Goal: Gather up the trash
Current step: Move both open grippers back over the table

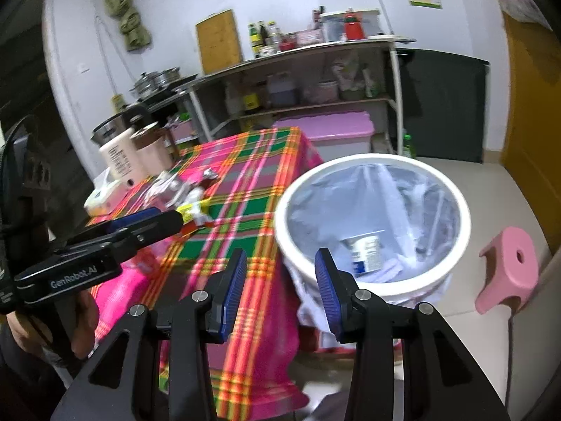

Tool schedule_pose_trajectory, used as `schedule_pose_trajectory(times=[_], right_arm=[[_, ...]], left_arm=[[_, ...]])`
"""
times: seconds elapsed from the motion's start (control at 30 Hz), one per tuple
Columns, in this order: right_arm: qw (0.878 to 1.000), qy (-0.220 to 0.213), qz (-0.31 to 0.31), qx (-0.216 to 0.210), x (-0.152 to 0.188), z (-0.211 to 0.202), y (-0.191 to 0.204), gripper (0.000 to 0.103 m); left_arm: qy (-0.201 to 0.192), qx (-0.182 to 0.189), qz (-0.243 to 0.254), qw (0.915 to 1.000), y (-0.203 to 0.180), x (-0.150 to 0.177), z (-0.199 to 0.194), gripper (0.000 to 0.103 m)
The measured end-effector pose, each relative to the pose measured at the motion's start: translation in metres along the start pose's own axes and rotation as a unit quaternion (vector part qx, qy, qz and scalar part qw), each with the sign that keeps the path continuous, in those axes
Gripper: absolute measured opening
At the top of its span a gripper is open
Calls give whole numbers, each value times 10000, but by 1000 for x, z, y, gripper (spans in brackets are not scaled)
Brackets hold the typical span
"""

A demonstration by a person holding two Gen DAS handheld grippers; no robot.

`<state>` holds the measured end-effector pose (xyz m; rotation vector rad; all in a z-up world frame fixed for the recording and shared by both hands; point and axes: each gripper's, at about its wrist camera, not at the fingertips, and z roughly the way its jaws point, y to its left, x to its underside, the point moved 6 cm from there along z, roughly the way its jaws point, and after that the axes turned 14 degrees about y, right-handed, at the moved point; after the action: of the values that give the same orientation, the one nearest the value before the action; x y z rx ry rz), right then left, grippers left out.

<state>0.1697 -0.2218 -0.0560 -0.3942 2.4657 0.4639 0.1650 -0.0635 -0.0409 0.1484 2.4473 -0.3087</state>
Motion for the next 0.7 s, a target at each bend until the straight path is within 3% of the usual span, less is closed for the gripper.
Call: schedule_pose_trajectory(times=[0.7], right_arm=[[9968,398,-556,-421,15,27,61,42]], left_arm=[[-12,-548,-643,9964,68,48,-32,55]])
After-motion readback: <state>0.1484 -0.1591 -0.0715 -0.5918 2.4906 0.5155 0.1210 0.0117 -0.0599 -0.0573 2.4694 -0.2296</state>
